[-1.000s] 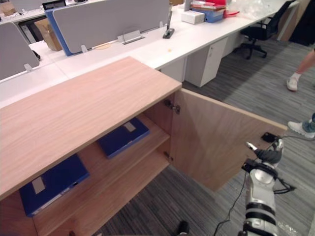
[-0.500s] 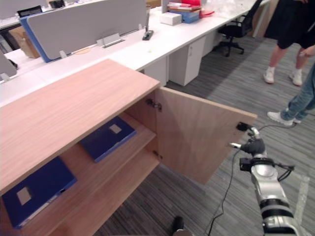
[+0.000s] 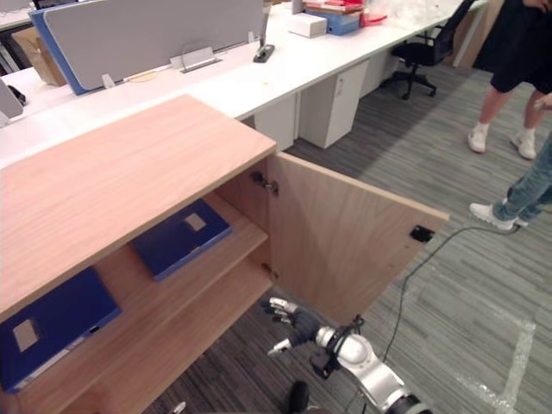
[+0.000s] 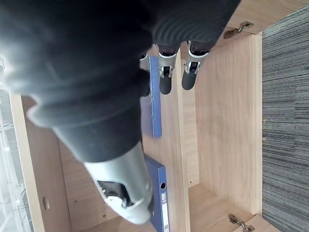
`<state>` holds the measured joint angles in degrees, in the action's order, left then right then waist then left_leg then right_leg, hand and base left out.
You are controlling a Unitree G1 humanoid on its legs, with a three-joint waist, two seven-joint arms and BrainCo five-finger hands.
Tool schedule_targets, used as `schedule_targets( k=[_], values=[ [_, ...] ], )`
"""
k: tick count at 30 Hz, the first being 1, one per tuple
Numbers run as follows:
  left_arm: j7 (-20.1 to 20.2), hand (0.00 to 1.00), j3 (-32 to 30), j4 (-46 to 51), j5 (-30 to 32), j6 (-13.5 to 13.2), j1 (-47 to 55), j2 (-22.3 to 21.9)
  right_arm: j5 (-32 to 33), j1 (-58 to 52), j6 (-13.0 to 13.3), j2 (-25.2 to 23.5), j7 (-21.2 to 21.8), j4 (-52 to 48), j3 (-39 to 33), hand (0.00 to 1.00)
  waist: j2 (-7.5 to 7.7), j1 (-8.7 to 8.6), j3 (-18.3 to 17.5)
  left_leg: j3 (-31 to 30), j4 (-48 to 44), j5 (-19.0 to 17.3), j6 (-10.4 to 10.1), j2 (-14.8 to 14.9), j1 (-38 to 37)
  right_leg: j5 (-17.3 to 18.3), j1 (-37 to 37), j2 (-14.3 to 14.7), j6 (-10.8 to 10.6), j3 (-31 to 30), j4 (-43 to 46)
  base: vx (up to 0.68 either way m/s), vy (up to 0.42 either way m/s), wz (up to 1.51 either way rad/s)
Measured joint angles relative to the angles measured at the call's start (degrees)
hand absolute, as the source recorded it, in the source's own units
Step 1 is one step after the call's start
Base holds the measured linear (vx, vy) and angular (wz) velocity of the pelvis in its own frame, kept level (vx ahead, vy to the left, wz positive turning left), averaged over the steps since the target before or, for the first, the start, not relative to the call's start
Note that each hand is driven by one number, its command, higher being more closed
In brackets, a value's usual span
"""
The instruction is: Walk over to the cabinet, pick up the folder, carry it to the office cabinet, place the folder inside the office cabinet, then close the office cabinet door
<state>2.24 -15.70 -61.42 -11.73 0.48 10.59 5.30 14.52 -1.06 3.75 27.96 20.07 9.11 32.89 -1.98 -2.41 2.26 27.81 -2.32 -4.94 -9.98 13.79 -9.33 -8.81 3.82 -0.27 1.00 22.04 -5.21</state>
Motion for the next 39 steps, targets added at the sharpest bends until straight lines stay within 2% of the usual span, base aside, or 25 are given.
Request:
schedule_targets(
  k=[9,13,17,20,22,23,25,26,27,28,30,31,32,33,34,35,37,39],
  values=[
    [-0.01,0.0,-0.46,-2.09,1.22,0.0,-0.91,0.29,-3.86,-3.57,0.2,0.16,2.26,-2.55,2.7,0.0,0.08,0.11,0.11,2.74,0.28,-0.43,-0.36,-0.77,-1.84,-0.4,-0.15,-0.06,0.14,-2.45,-0.03,0.06,0.058,-0.14],
    [-0.01,0.0,-0.32,-2.13,2.13,0.0,-1.17,0.32,-5.54,-6.05,0.2,-0.24,2.11,0.88,1.65,0.0,0.13,0.04,0.18,2.76,0.25,-0.41,-0.35,-0.78,-1.85,-0.24,-0.12,-0.07,-0.02,-2.49,-0.05,0.0,0.0,0.0],
    [-0.04,0.0,-0.2,-2.13,2.17,0.09,-1.27,0.32,-7.34,-10.78,-0.14,-3.79,-0.37,6.05,-9.47,0.0,0.23,0.12,0.38,2.63,0.25,-0.37,-0.3,-0.89,-1.81,0.16,-0.13,-0.25,-0.13,-2.2,-0.05,-0.04,-0.004,0.02],
    [-0.09,0.0,-0.21,-2.11,2.18,0.12,-1.23,0.32,-7.88,-13.39,-0.45,-5.48,-3.93,7.2,-21.56,0.0,0.44,-0.05,0.59,2.26,0.06,-0.33,-0.21,-1.1,-1.71,0.18,-0.29,-0.6,-0.13,-1.73,-0.04,-0.05,-0.001,0.07],
    [-0.17,0.0,-0.22,-2.12,2.12,0.15,-1.17,0.32,-7.9,-14.03,-1.27,-7.21,-7.77,9.42,-31.06,0.0,0.56,-0.34,0.89,1.26,-1.45,-1.08,0.77,-1.03,-1.3,0.22,-0.99,-1.03,-0.19,-0.89,-0.01,-0.05,-0.003,0.17],
    [-0.19,0.0,-0.22,-2.1,2.11,0.15,-1.18,0.32,-7.89,-14.13,-1.55,-7.65,-8.62,9.91,-33.2,0.0,0.54,-0.55,0.89,1.01,-2.81,-1.75,1.08,-0.77,-0.67,0.25,-1.03,-1.13,-0.22,-0.64,0.02,-0.04,-0.013,0.15],
    [-0.53,0.0,-0.32,-1.96,1.79,0.14,-1.17,0.32,-7.87,-13.4,-2.09,-8.81,-11.6,11.09,-38.16,0.0,0.0,-0.56,2.06,0.28,-9.11,-4.23,1.71,0.68,0.8,0.25,-1.18,-1.09,-0.22,-0.72,0.21,-0.07,-0.01,-0.13],
    [-0.7,0.0,-1.25,-1.85,0.52,0.09,-0.56,0.46,-7.87,-11.92,-2.54,-9.3,-13.83,12.14,-38.99,0.0,0.7,-0.37,2.76,-2.96,-16.26,-4.89,2.91,1.03,3.78,0.28,-0.58,-1.72,-0.15,-2.76,1.35,-0.08,-0.006,-0.4],
    [-0.72,0.0,-1.38,-1.77,0.0,0.07,-0.17,0.44,-7.87,-11.19,-2.59,-9.3,-14.48,12.58,-39.2,0.0,0.85,-0.33,2.9,-5.88,-19.57,-4.98,3.57,0.9,5.53,0.28,-0.41,-1.98,-0.14,-3.72,1.96,-0.08,0.024,-0.76],
    [-0.78,0.0,-1.33,-1.73,-1.28,0.06,0.94,-0.2,-7.81,-9.03,-2.63,-9.45,-16.22,14.41,-40.14,0.0,1.03,0.52,3.1,-14.93,-20.82,-8.19,3.19,-2.13,7.35,0.24,0.55,-2.4,-0.12,-6.86,2.38,-0.05,0.046,-0.82],
    [-0.85,0.0,-1.25,-1.51,-2.76,-0.04,2.42,-0.72,-7.68,-6.7,-2.84,-10.74,-18.5,16.76,-41.39,0.0,0.64,1.46,3.08,-23.71,-18.21,-11.33,2.91,-6.6,7.32,0.14,1.43,-1.98,-0.26,-10.13,2.33,-0.05,0.089,-1.06],
    [-0.82,0.0,-1.03,-1.34,-3.33,-0.04,3.01,-0.84,-7.37,-6.33,-3.09,-11.98,-19.47,16.75,-42.39,0.0,0.35,1.88,2.99,-26.7,-15.11,-12.35,3.84,-8.28,7.39,-0.03,1.81,-0.94,-0.51,-11.01,1.46,-0.08,0.112,-1.23],
    [-0.76,0.0,-1.01,-1.09,-3.77,-0.03,3.23,-0.73,-6.86,-6.25,-3.42,-13.7,-19.96,16.59,-42.76,0.0,0.23,2.65,3.1,-27.07,-13.92,-11.74,6.29,-8.68,7.25,0.01,2.23,0.38,-0.66,-12.5,0.86,-0.07,0.097,-1.04],
    [-0.77,0.0,-1.11,-1.12,-4.02,0.0,3.58,-0.91,-6.73,-6.74,-3.54,-14.57,-20.15,16.07,-42.82,0.0,-0.04,2.78,2.47,-26.42,-13.13,-11.66,7.07,-7.97,7.42,-0.06,2.38,0.77,-0.77,-12.6,0.72,-0.03,0.055,-0.89],
    [-0.77,0.0,-1.0,-1.1,-4.0,-0.02,3.74,-0.95,-6.7,-7.47,-3.73,-15.32,-20.78,15.46,-43.04,0.0,-0.13,2.49,2.48,-24.75,-11.98,-11.43,7.35,-7.69,7.23,-0.19,3.74,0.44,-0.51,-12.67,3.76,0.13,0.065,-0.51],
    [-0.76,0.0,-1.01,-1.16,-3.96,-0.07,3.66,-0.66,-6.71,-7.92,-3.92,-15.39,-21.56,15.52,-43.18,0.0,0.55,1.83,2.14,-24.31,-11.31,-10.92,7.23,-8.88,7.01,-0.86,3.06,-0.46,-0.34,-12.93,3.2,0.15,0.075,-0.39],
    [-0.74,0.0,-0.94,-1.0,-3.68,-0.09,3.31,-1.01,-6.67,-8.26,-4.19,-16.23,-22.16,15.45,-44.87,0.0,-0.57,1.8,1.65,-24.11,-9.06,-9.24,7.22,-9.73,6.42,-2.53,2.75,-0.49,-0.62,-13.95,0.37,0.14,0.08,-0.31],
    [-0.69,0.0,-0.96,-0.85,-3.05,-0.39,2.83,-1.32,-6.69,-8.49,-4.4,-16.69,-22.34,15.45,-45.09,0.0,-0.96,1.88,1.66,-24.5,-7.92,-8.15,7.66,-10.19,5.8,-2.75,3.55,-0.48,-0.66,-14.48,1.53,0.12,0.051,-0.29]
  ],
)
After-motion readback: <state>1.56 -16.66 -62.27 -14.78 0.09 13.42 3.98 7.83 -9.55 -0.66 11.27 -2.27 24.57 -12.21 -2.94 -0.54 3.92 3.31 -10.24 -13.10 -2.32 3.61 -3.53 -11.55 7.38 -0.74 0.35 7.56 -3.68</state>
